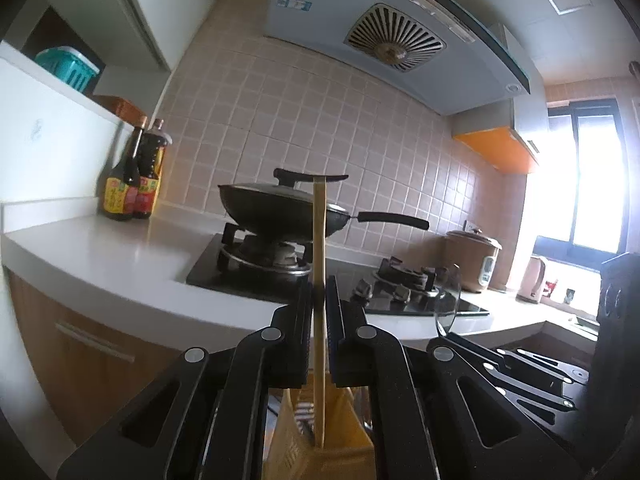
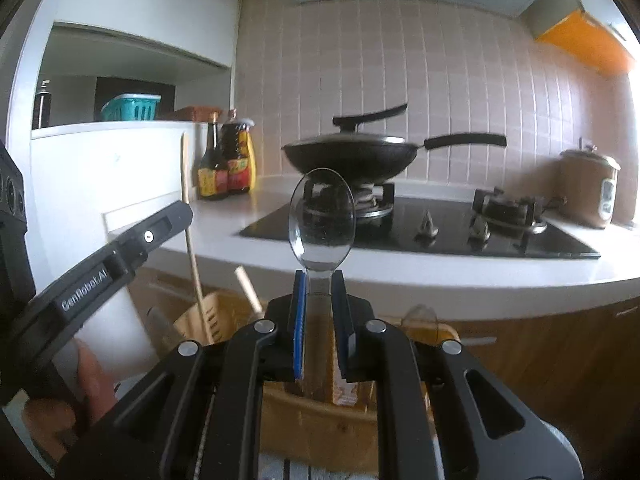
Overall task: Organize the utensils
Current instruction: 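Open both tools to drop the chopstick and spoon into the basket, then move both open tools back down to the remaining chopsticks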
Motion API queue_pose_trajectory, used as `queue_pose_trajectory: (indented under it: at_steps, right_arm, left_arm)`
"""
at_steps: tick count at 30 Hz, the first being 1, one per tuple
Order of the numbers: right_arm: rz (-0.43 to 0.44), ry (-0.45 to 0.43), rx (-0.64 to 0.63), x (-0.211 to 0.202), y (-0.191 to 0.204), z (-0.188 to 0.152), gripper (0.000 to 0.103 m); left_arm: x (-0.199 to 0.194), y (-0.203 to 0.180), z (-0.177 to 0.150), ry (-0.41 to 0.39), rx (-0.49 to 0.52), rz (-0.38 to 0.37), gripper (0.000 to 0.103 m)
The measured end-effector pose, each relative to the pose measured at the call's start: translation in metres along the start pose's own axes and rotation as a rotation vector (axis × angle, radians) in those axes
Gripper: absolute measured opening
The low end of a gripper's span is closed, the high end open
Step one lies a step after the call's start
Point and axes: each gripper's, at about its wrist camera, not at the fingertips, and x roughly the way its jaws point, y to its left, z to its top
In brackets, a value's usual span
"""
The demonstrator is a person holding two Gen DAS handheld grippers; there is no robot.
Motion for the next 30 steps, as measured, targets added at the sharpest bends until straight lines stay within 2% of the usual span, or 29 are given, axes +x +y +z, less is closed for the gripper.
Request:
queue_pose_trajectory:
  at_steps: [1, 2, 3, 5, 9, 11, 13, 16, 19, 21, 23, 24, 25, 26, 27, 30]
  right_arm:
    - [0.009, 0.015, 0.007, -0.001, -0.001, -0.001, 0.012]
    - [0.021, 0.037, 0.018, -0.002, -0.003, -0.002, 0.018]
    - [0.033, 0.061, 0.031, -0.004, -0.005, -0.002, 0.032]
    - [0.045, 0.078, 0.056, -0.012, -0.008, -0.003, 0.05]
    - [0.075, 0.12, 0.115, -0.035, -0.014, -0.001, 0.05]
    - [0.062, 0.147, 0.135, -0.048, -0.016, 0.001, 0.05]
    - [0.047, 0.209, 0.146, -0.063, -0.015, 0.003, 0.05]
    - [0.024, 0.316, 0.173, -0.08, -0.015, 0.003, 0.05]
    - [0.006, 0.465, 0.204, -0.088, -0.011, -0.004, 0.05]
    - [-0.001, 0.588, 0.228, -0.087, -0.008, -0.014, 0.05]
    - [0.036, 0.663, 0.273, -0.085, -0.008, -0.025, 0.05]
    - [0.049, 0.706, 0.302, -0.083, -0.008, -0.033, 0.05]
    - [0.048, 0.727, 0.312, -0.083, -0.007, -0.039, 0.049]
    - [0.036, 0.746, 0.316, -0.081, -0.006, -0.047, 0.045]
    - [0.024, 0.759, 0.314, -0.079, -0.004, -0.055, 0.041]
    - [0.023, 0.793, 0.351, -0.071, -0.002, -0.081, 0.036]
  left_arm:
    - [-0.002, 0.001, 0.0, 0.01, 0.0, -0.007, 0.008]
    - [-0.004, 0.001, 0.0, 0.019, 0.0, -0.014, 0.014]
    - [-0.007, 0.001, 0.0, 0.03, 0.001, -0.022, 0.024]
    - [-0.012, 0.001, 0.001, 0.046, 0.007, -0.032, 0.032]
    - [-0.03, 0.004, 0.007, 0.055, 0.015, -0.033, 0.032]
    - [-0.045, 0.007, 0.015, 0.057, 0.011, -0.037, 0.032]
    - [-0.063, 0.01, 0.024, 0.068, 0.006, -0.048, 0.032]
    - [-0.08, 0.011, 0.035, 0.131, -0.001, -0.068, 0.032]
    - [-0.086, 0.014, 0.042, 0.261, -0.039, -0.105, 0.032]
    - [-0.084, 0.017, 0.041, 0.387, -0.083, -0.132, 0.032]
    - [-0.078, 0.019, 0.035, 0.504, -0.124, -0.16, 0.032]
    - [-0.073, 0.02, 0.027, 0.589, -0.155, -0.183, 0.032]
    - [-0.07, 0.021, 0.02, 0.637, -0.171, -0.196, 0.032]
    - [-0.065, 0.021, 0.009, 0.707, -0.183, -0.215, 0.032]
    - [-0.062, 0.021, 0.002, 0.74, -0.18, -0.221, 0.032]
    - [-0.052, 0.013, -0.035, 0.86, -0.123, -0.205, 0.032]
